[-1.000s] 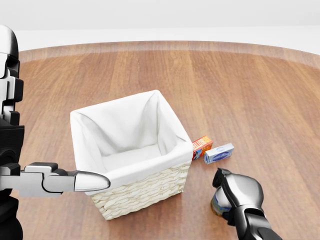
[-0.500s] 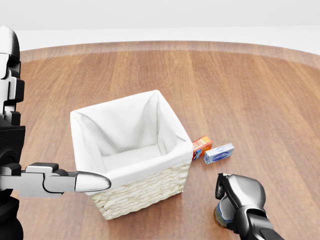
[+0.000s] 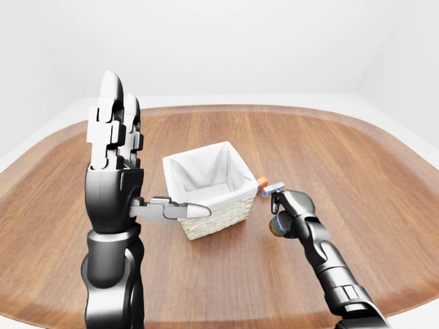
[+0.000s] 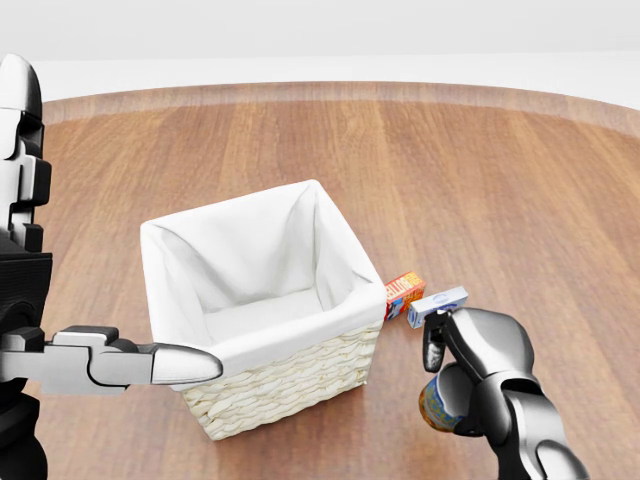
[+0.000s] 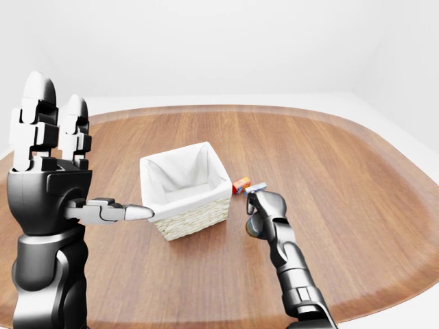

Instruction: Pick up the alphabet soup and put it in the basket.

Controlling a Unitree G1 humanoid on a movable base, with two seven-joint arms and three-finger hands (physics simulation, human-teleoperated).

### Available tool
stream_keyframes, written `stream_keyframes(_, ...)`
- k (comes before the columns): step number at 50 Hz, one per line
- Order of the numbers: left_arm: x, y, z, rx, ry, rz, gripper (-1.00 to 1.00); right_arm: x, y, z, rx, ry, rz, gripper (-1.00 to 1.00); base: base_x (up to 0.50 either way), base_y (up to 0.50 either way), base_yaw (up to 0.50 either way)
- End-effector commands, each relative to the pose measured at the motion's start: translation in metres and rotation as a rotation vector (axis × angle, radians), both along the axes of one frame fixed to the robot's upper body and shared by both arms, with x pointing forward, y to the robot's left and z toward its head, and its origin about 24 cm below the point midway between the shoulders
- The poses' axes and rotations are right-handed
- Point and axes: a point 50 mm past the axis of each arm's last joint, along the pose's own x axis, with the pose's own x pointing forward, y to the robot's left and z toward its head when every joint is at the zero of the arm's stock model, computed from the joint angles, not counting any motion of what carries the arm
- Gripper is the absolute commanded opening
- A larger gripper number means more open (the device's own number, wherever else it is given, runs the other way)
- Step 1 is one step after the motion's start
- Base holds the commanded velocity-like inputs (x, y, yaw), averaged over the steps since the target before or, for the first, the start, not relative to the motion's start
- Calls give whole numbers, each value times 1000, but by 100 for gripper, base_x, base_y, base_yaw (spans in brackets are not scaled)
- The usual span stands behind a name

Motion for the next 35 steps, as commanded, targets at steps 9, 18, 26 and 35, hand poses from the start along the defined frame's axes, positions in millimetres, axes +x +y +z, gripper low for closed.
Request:
stream_keyframes(9, -1, 0, 1, 3, -5, 0, 100, -10, 6, 84, -9, -69, 57, -95, 0, 0, 0)
stream_keyframes(18, 1, 0, 0, 0, 3, 2, 100, -9, 14, 128, 2, -117, 112, -95, 0, 0, 0)
stream_keyframes(26, -1, 0, 1, 1, -4, 1, 100, -4, 15, 140, 2, -145, 122, -95, 0, 0, 0)
stream_keyframes(35, 0, 0, -1, 1, 3, 1, 100, 0, 18, 152, 6, -201, 134, -95, 0, 0, 0)
